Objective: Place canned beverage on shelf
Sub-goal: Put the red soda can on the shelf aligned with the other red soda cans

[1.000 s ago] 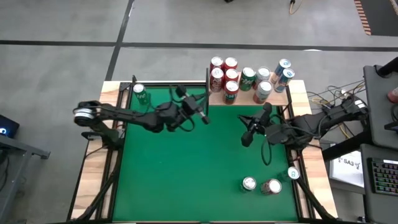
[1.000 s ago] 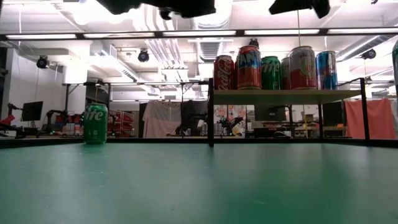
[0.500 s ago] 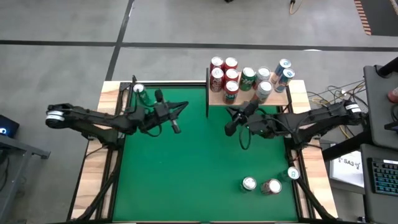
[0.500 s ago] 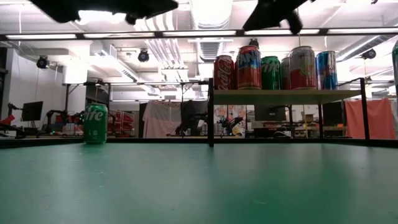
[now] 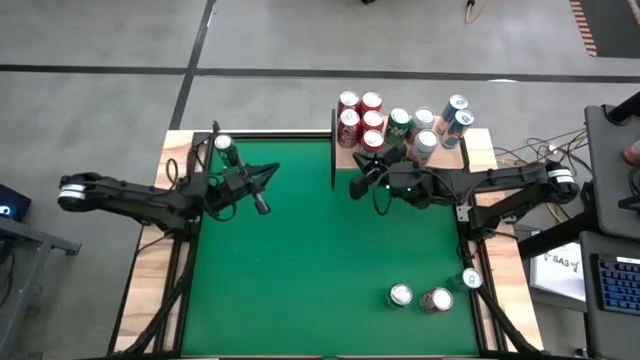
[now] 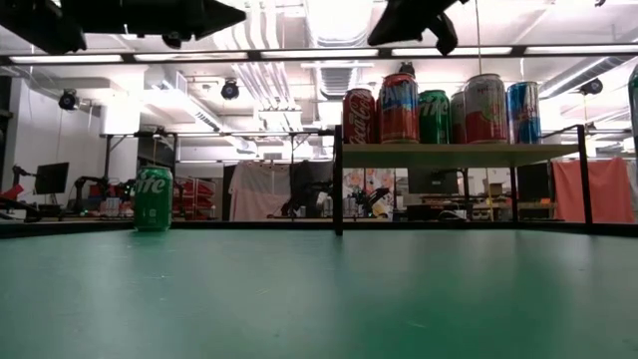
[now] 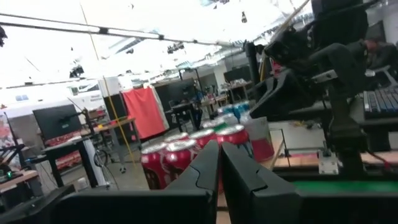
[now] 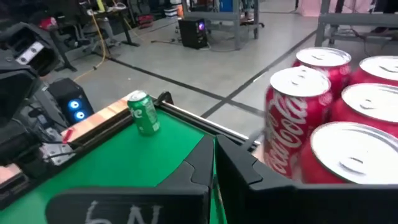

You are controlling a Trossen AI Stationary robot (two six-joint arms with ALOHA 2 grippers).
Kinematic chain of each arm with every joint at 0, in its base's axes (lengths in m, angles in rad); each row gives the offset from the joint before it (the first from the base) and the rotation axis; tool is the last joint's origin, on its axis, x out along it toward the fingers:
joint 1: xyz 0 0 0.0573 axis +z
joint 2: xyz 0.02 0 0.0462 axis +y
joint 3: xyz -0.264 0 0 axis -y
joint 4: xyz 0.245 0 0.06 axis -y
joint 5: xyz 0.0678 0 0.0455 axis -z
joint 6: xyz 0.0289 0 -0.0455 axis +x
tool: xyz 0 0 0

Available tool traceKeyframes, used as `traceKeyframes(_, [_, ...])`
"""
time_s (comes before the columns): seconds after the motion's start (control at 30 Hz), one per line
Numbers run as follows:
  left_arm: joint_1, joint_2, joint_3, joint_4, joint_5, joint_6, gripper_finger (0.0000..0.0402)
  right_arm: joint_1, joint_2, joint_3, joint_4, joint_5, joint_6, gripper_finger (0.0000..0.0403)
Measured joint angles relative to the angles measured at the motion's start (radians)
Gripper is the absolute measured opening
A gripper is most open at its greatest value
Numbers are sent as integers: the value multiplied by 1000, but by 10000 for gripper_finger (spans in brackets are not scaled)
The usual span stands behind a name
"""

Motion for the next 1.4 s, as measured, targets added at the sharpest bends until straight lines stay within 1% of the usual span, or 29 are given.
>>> traceKeyframes(0.1, [0, -28, -20, -1, 0, 0, 0, 0, 32, 23, -4, 13, 7, 9])
traceKeyframes(0.2, [0, -43, -32, -2, 0, 0, 0, 0, 68, 55, -41, 70, 17, 9])
traceKeyframes(0.4, [1, -46, -30, -1, 0, 3, 0, -13, 126, 141, -235, 127, 142, 9])
traceKeyframes(0.67, [2, -46, -30, 0, 0, 6, 0, -33, 166, 216, -450, 169, 297, 9])
traceKeyframes(0.83, [4, -46, -30, 0, 0, 8, 0, -37, 170, 222, -470, 180, 328, 9])
traceKeyframes(1.4, [4, -44, -30, 0, 0, 8, 0, -72, 170, 222, -520, 183, 355, 9])
